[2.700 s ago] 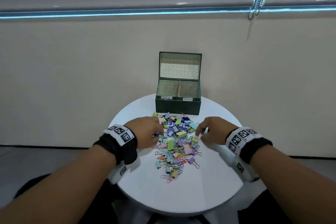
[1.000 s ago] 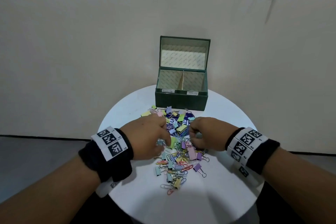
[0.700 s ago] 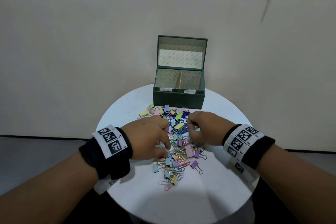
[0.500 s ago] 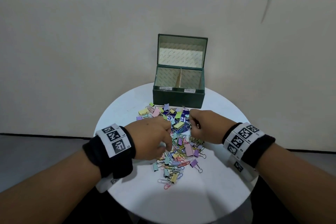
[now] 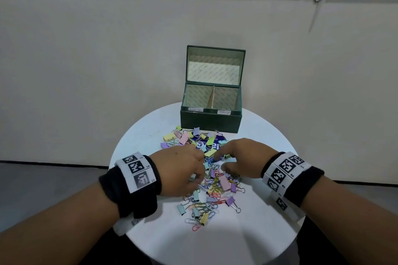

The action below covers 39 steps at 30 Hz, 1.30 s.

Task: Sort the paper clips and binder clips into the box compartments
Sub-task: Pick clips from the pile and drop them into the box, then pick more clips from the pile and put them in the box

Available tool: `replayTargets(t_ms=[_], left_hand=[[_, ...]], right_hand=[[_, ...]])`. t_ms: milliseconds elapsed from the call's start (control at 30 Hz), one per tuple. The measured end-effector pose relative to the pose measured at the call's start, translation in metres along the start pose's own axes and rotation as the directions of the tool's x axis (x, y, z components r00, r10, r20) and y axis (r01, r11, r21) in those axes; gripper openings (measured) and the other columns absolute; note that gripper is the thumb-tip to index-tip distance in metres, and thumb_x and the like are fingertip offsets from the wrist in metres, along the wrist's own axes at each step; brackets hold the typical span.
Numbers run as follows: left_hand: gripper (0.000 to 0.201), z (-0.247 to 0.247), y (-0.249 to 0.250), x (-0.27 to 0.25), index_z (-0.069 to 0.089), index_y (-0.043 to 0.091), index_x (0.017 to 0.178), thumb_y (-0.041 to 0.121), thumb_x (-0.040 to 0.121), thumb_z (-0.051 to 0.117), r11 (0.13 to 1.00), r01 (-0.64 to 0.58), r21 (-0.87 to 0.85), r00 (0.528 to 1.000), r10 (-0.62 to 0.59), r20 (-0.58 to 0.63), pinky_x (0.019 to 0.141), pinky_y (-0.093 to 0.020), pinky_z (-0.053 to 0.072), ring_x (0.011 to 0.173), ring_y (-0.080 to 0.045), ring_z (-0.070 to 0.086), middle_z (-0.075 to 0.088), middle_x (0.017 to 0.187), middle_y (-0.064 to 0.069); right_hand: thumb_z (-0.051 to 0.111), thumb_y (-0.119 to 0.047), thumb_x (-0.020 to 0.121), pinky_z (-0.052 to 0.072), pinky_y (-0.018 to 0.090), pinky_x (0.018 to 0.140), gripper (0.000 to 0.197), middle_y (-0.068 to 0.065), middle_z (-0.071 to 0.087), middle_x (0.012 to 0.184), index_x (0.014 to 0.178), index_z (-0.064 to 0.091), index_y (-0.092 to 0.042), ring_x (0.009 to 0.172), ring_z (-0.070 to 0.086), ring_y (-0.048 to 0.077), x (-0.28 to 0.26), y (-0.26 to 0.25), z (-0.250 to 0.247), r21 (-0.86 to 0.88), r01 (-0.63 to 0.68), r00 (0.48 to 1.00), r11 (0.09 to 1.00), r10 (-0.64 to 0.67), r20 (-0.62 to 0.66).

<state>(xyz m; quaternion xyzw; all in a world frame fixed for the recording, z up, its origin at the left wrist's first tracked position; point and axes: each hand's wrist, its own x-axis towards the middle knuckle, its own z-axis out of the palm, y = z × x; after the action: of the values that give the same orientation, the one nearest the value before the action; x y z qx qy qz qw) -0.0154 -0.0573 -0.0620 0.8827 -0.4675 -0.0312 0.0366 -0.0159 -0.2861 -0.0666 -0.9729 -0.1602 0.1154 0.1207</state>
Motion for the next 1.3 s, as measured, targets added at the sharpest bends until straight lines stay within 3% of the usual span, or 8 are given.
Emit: replayTargets(t_ms=[200,367,533,767,867,1033,1167,1300], left_hand=[[0.009,-0.024,-0.016,0.001,0.063,0.031,0.082,0.038,0.088,0.061,0.985,0.090,-0.150,0.996,-0.090,0.002,0.081,-0.025,0.047,0.087,-0.001,0.050,0.056,0.089,0.016],[0.012,-0.067,-0.039,0.038,0.067,0.027,0.082,0.035,0.091,0.066,0.927,0.262,-0.267,0.959,-0.282,-0.038,0.072,-0.022,0.050,0.076,-0.004,0.062,0.067,0.082,0.012],[0.011,-0.092,-0.058,0.111,0.065,0.024,0.085,0.031,0.093,0.061,0.907,0.390,-0.158,0.881,-0.417,-0.223,0.071,-0.028,0.049,0.079,-0.014,0.060,0.066,0.085,0.005],[0.029,-0.079,-0.054,0.170,0.075,0.012,0.107,0.027,0.102,0.050,0.900,0.431,-0.073,0.890,-0.437,-0.132,0.073,-0.026,0.037,0.080,-0.019,0.056,0.066,0.088,-0.005],[0.032,-0.082,-0.059,0.157,0.072,0.011,0.113,0.025,0.104,0.044,0.901,0.420,-0.107,0.889,-0.432,-0.150,0.082,-0.028,0.042,0.096,-0.024,0.062,0.071,0.109,-0.007],[0.025,-0.083,-0.070,0.086,0.069,0.022,0.114,0.028,0.102,0.048,0.917,0.373,-0.140,0.863,-0.399,-0.309,0.087,-0.034,0.049,0.094,-0.017,0.059,0.063,0.104,0.007],[0.019,-0.057,-0.069,0.023,0.070,0.031,0.105,0.035,0.098,0.053,0.920,0.389,-0.055,0.898,-0.392,-0.198,0.079,-0.030,0.046,0.089,-0.011,0.057,0.058,0.094,0.013],[0.022,-0.030,-0.067,0.003,0.069,0.034,0.110,0.039,0.097,0.052,0.928,0.372,0.015,0.925,-0.369,-0.095,0.085,-0.030,0.045,0.100,-0.012,0.053,0.059,0.102,0.011]], right_hand=[[0.065,-0.039,0.091,0.050,0.035,0.096,0.028,-0.016,0.060,0.131,0.118,0.065,-0.045,0.114,0.058,0.013,-0.001,0.001,0.000,0.039,0.037,0.999,0.999,-0.037,-0.002],[0.061,-0.035,0.092,0.052,0.035,0.085,0.006,-0.009,0.066,0.109,0.096,0.065,-0.032,0.098,0.060,0.016,0.001,0.001,0.002,0.002,0.050,0.999,0.999,-0.050,0.006],[0.059,-0.026,0.087,0.047,0.028,0.068,0.002,-0.005,0.062,0.089,0.086,0.057,-0.027,0.081,0.055,0.018,-0.001,-0.003,0.004,-0.017,0.049,0.999,0.999,-0.049,0.022],[0.057,-0.021,0.082,0.046,0.026,0.061,0.005,0.000,0.063,0.080,0.083,0.062,-0.020,0.071,0.054,0.018,0.004,0.001,0.007,0.016,0.041,0.999,0.999,-0.041,-0.015],[0.057,-0.024,0.083,0.050,0.031,0.065,0.002,-0.001,0.063,0.082,0.084,0.059,-0.023,0.074,0.058,0.020,0.005,0.006,0.008,0.035,0.065,0.996,0.997,-0.062,-0.066],[0.054,-0.024,0.092,0.049,0.028,0.065,0.007,-0.004,0.059,0.082,0.087,0.058,-0.021,0.073,0.056,0.015,0.004,0.005,0.002,0.095,0.099,0.971,0.991,-0.075,-0.229],[0.056,-0.022,0.094,0.042,0.021,0.064,0.006,-0.006,0.058,0.085,0.090,0.060,-0.019,0.073,0.054,0.010,0.015,0.004,-0.022,0.079,0.105,0.935,0.991,-0.072,-0.347],[0.055,-0.018,0.094,0.041,0.018,0.060,0.008,-0.003,0.057,0.084,0.087,0.058,-0.017,0.072,0.056,0.013,0.047,0.001,-0.051,0.066,0.025,0.910,0.998,0.005,-0.414]])
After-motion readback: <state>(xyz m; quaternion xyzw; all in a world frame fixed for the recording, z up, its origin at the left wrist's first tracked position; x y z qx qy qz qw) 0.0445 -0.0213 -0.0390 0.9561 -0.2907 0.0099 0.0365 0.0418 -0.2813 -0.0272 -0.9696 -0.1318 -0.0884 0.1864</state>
